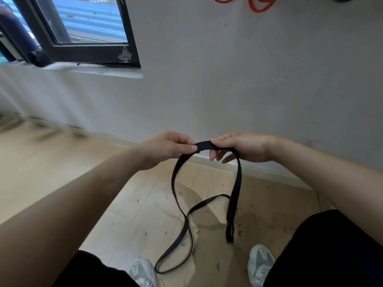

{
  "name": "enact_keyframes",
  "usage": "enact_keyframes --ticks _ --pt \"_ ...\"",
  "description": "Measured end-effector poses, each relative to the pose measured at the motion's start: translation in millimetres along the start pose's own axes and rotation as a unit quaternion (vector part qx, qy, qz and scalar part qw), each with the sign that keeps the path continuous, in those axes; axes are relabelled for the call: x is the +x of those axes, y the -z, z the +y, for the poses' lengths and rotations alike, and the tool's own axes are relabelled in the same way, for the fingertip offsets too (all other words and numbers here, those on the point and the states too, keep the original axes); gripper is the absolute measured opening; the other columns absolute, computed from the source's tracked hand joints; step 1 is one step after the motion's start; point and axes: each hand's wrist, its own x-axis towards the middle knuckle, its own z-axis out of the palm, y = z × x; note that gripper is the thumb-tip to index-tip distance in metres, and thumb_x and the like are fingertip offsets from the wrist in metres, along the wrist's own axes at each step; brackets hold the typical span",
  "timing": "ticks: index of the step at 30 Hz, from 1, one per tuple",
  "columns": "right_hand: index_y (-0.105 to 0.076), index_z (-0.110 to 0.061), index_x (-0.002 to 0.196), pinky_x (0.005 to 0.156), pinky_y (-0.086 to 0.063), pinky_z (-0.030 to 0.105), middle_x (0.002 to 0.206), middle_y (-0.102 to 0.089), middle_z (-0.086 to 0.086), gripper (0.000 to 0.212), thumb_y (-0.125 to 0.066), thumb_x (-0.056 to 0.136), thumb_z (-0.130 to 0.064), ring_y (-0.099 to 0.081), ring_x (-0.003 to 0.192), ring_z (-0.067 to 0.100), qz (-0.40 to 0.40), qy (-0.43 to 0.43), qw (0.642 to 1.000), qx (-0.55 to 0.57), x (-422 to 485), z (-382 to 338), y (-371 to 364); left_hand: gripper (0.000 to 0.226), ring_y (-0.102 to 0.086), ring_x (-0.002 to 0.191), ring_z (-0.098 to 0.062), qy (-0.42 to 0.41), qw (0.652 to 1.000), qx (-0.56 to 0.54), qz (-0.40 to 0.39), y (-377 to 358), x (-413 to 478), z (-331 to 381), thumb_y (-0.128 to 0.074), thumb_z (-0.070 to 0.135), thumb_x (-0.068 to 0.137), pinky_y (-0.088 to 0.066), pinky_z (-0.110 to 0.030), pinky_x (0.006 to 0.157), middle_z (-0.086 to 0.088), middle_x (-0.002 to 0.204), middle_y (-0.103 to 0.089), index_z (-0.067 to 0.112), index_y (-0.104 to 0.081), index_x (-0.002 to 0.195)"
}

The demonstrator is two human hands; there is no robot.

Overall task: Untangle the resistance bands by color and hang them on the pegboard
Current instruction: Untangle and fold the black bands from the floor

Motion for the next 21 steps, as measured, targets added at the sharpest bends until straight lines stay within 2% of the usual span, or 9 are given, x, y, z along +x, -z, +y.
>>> enact_keyframes --ticks 2,4,7,9,11,13,16,18,21 --pt "-0.074 -0.018 0.101 0.094 -0.042 0.034 0.095 -0.062 -0.008 0.041 -0.042 0.105 -0.042 -0.051 0.095 0.014 0.021 -0.001 0.999 -0.032 1.9 1.0 -0.4 0.015 -0.063 0.108 -0.013 0.003 1.0 -0.008 0.002 2.9 -1.0 1.4 -0.064 0.028 0.099 -0.044 -0.04 0.11 0.004 0.098 -0.07 0.019 -0.075 0.095" --pt "-0.075 -0.022 0.106 0.093 -0.041 0.032 0.09 -0.06 -0.01 0.042 -0.04 0.105 -0.045 -0.053 0.093 0.011 0.028 -0.004 0.999 -0.045 4.0 1.5 -2.1 0.015 -0.064 0.103 -0.016 -0.006 1.0 -0.031 0.0 5.1 -2.8 4.2 -0.067 0.027 0.096 -0.047 -0.041 0.108 -0.001 0.096 -0.069 0.013 -0.073 0.096" --pt "-0.071 -0.024 0.115 0.101 -0.042 0.036 0.098 -0.071 -0.004 0.043 -0.035 0.106 -0.047 -0.062 0.105 0.015 0.015 0.001 0.998 -0.055 7.3 0.6 -7.8 0.013 -0.06 0.087 -0.015 -0.038 0.999 -0.017 0.023 4.8 -4.7 7.8 -0.078 0.021 0.087 -0.05 -0.036 0.091 -0.001 0.085 -0.064 0.011 -0.072 0.092" --pt "-0.067 -0.019 0.122 0.11 -0.041 0.042 0.114 -0.074 0.001 0.045 -0.035 0.106 -0.046 -0.062 0.12 0.022 0.02 0.007 0.999 -0.028 10.5 -1.9 -11.5 0.009 -0.059 0.085 -0.017 -0.06 0.996 -0.012 0.061 4.3 -5.5 11.3 -0.075 0.014 0.09 -0.049 -0.037 0.088 -0.004 0.086 -0.063 0.008 -0.071 0.095" --pt "-0.064 -0.015 0.126 0.113 -0.041 0.047 0.125 -0.07 0.002 0.048 -0.036 0.105 -0.048 -0.06 0.124 0.025 0.046 0.017 0.999 0.012 14.6 -5.1 -14.6 0.008 -0.062 0.091 -0.019 -0.078 0.992 -0.041 0.092 6.4 -6.4 16.0 -0.071 0.011 0.092 -0.053 -0.038 0.092 -0.008 0.093 -0.065 0.007 -0.07 0.099" --pt "-0.062 -0.018 0.13 0.114 -0.039 0.049 0.131 -0.066 -0.001 0.052 -0.038 0.102 -0.056 -0.058 0.126 0.024 0.061 0.029 0.996 0.05 18.9 -9.0 -18.1 0.006 -0.065 0.094 -0.018 -0.1 0.985 -0.083 0.111 8.8 -8.4 22.4 -0.068 0.011 0.095 -0.057 -0.035 0.09 -0.008 0.097 -0.066 0.009 -0.069 0.1" --pt "-0.061 -0.025 0.129 0.114 -0.038 0.048 0.132 -0.066 -0.001 0.057 -0.043 0.092 -0.064 -0.057 0.129 0.022 0.031 0.044 0.994 0.098 24.1 -11.7 -27.5 0.007 -0.067 0.093 -0.017 -0.135 0.972 -0.14 0.134 11.2 -7.7 30.4 -0.065 0.014 0.098 -0.059 -0.034 0.087 -0.008 0.097 -0.066 0.009 -0.069 0.102" --pt "-0.061 -0.025 0.129 0.115 -0.037 0.047 0.13 -0.068 -0.002 0.051 -0.05 0.091 -0.058 -0.057 0.129 0.02 0.004 0.05 0.995 0.081 27.1 -12.6 -37.9 0.01 -0.067 0.094 -0.017 -0.154 0.962 -0.17 0.151 11.6 -7.3 35.2 -0.063 0.017 0.099 -0.057 -0.033 0.086 -0.008 0.097 -0.066 0.01 -0.069 0.104" --pt "-0.067 -0.018 0.122 0.115 -0.038 0.049 0.122 -0.072 0.002 0.035 -0.067 0.091 -0.037 -0.061 0.124 0.02 0.009 0.065 0.996 0.061 34.2 -14.1 -54.3 0.015 -0.067 0.096 -0.017 -0.178 0.949 -0.179 0.19 13.4 -7.5 42.5 -0.062 0.022 0.1 -0.054 -0.027 0.084 -0.008 0.101 -0.069 0.013 -0.071 0.108"
